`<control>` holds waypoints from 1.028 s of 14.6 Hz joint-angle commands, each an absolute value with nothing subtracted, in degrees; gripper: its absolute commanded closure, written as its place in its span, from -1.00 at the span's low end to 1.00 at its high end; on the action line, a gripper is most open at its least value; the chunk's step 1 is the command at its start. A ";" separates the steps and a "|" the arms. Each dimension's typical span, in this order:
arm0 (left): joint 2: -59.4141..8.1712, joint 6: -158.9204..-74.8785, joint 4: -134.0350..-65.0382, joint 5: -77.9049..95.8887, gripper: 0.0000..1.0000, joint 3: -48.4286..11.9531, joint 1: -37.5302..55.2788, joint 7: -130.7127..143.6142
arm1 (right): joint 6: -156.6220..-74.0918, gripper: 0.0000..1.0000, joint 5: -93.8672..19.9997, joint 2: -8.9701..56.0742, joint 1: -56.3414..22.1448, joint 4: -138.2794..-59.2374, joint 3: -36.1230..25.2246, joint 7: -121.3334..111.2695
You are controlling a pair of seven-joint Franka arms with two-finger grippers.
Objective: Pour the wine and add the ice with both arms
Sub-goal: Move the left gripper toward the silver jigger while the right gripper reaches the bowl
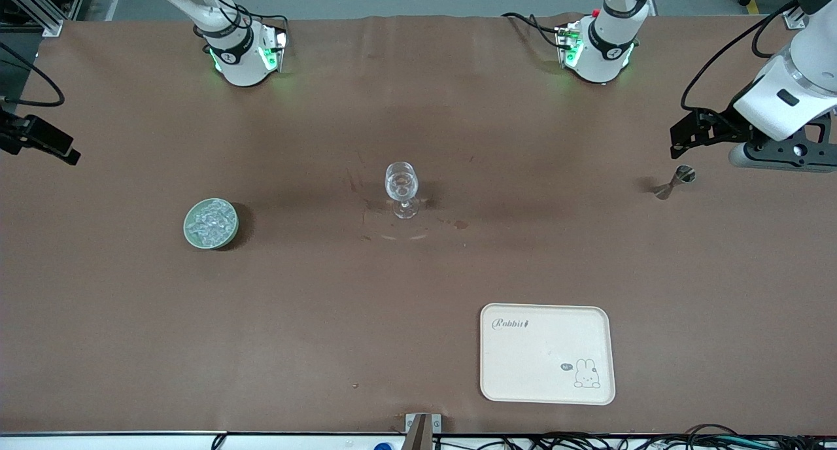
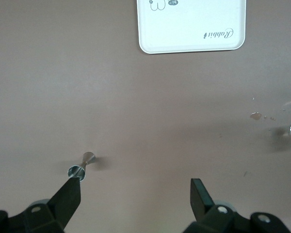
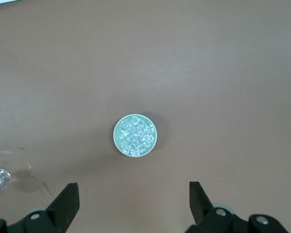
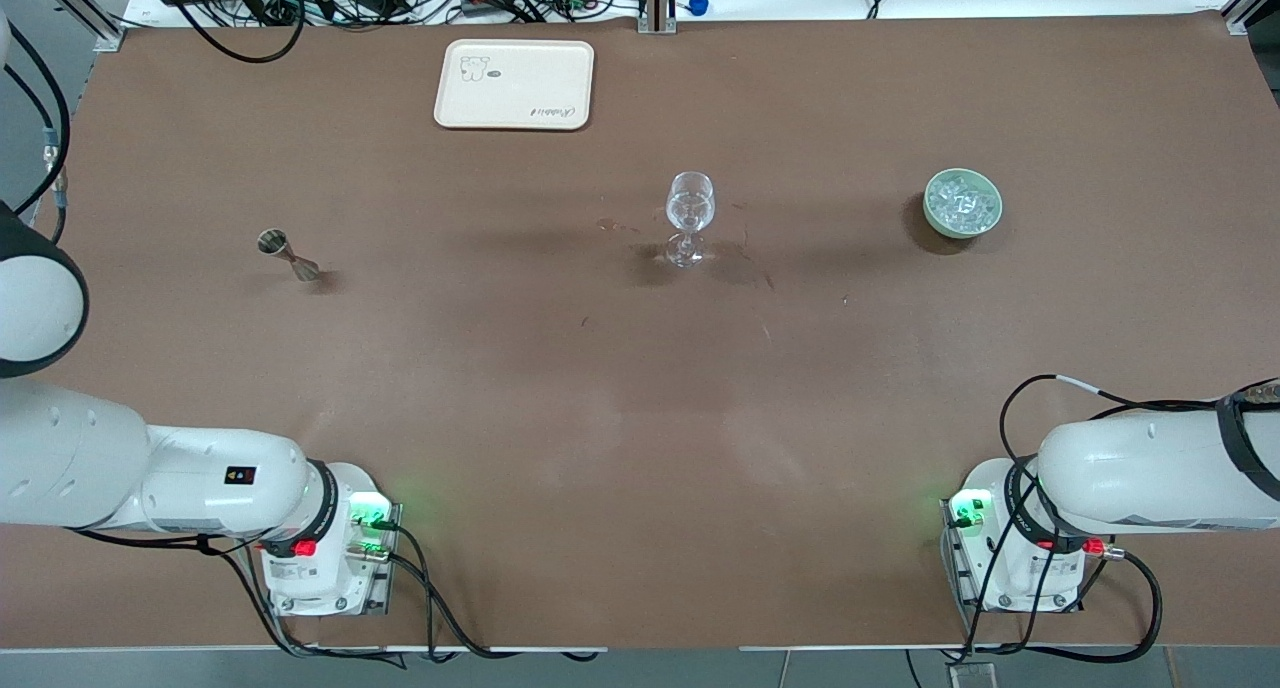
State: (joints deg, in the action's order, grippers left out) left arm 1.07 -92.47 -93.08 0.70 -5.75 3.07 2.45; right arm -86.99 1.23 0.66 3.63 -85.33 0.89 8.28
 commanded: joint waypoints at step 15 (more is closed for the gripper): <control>0.18 -93.43 -91.76 3.24 -1.00 -5.01 -0.86 5.62 | -88.24 -1.00 1.49 -0.18 3.25 -86.48 0.79 7.73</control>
